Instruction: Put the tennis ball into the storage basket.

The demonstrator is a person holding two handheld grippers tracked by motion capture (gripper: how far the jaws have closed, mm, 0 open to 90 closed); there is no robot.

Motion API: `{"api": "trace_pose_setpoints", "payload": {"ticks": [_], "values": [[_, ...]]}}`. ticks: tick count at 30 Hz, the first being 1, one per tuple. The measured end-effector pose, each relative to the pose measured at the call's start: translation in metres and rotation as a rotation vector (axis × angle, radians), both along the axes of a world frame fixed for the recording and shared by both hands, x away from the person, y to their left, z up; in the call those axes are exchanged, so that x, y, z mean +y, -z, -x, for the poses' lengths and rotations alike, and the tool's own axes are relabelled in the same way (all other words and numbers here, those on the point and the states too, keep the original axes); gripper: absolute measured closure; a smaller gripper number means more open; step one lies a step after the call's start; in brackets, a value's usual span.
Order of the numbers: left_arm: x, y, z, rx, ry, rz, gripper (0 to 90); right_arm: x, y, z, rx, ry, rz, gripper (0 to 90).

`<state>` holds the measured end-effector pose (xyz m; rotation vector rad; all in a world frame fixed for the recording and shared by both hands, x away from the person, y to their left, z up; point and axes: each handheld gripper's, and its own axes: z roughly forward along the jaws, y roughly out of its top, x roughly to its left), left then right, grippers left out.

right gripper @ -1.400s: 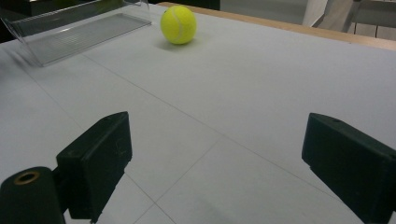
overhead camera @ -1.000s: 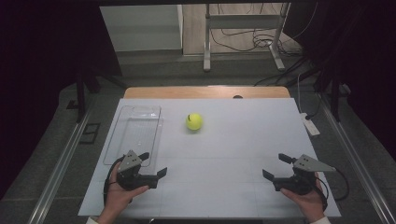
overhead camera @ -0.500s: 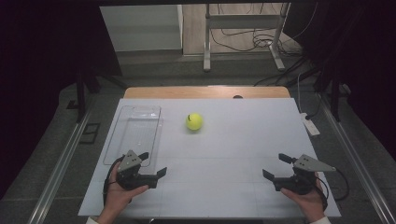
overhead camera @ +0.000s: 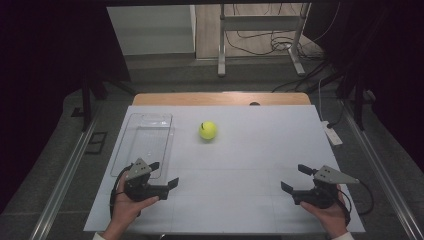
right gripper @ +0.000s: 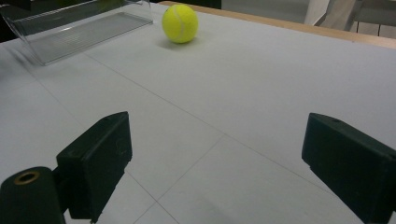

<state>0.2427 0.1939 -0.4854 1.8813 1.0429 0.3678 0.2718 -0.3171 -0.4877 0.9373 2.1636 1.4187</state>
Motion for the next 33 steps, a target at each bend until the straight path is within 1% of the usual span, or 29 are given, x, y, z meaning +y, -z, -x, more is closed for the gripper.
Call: {"api": "trace_pose_setpoints", "payload": {"ticks": [6,10,18,29,33], "values": [[-0.005,-0.009,-0.005,0.006,0.015,-0.015,9.3,0.000,0.000,0.000,-0.001,0.002,-0.002,8.9],[-0.007,-0.013,-0.006,0.010,0.022,-0.016,9.3,0.001,-0.001,0.001,-0.004,-0.003,0.005,8.9],[-0.008,-0.016,-0.009,0.024,0.031,-0.027,9.3,0.002,0.000,0.000,0.002,0.000,0.008,8.8],[-0.015,-0.022,-0.021,0.040,0.053,-0.040,9.4,0.004,0.001,-0.002,0.008,0.000,0.008,8.8],[-0.021,-0.027,-0.028,0.051,0.071,-0.051,9.4,0.004,0.001,-0.002,0.007,-0.001,0.011,8.8]]}}
